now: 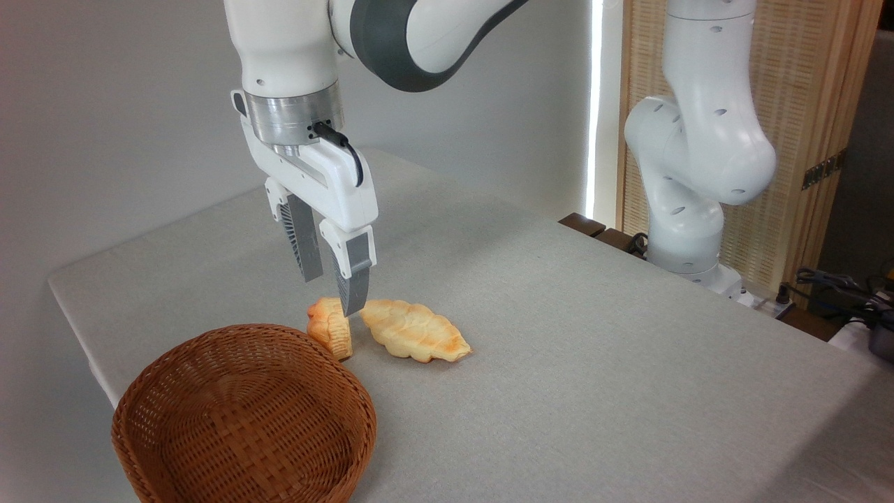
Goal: Put bread into the basket
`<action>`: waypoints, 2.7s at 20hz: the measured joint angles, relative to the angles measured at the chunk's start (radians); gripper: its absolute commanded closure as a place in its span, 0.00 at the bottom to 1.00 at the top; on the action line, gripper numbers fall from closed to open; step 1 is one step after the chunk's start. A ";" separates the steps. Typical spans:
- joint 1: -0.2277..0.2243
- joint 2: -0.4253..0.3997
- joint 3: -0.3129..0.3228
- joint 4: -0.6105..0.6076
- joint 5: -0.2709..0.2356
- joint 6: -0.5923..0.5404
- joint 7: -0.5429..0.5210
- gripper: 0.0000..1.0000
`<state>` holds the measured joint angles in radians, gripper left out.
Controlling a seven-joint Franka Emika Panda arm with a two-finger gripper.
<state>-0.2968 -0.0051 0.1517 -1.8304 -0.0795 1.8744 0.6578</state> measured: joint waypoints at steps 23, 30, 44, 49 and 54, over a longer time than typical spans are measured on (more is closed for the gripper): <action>0.000 -0.001 0.000 0.000 -0.001 -0.007 -0.034 0.00; -0.002 -0.001 -0.002 0.000 0.000 -0.008 0.001 0.00; -0.025 -0.001 -0.003 -0.077 0.000 -0.003 0.033 0.00; -0.057 -0.003 -0.009 -0.133 0.000 0.090 0.035 0.00; -0.068 -0.006 -0.011 -0.152 -0.006 0.158 0.035 0.00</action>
<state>-0.3650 -0.0108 0.1404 -1.9822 -0.0855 2.0325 0.6927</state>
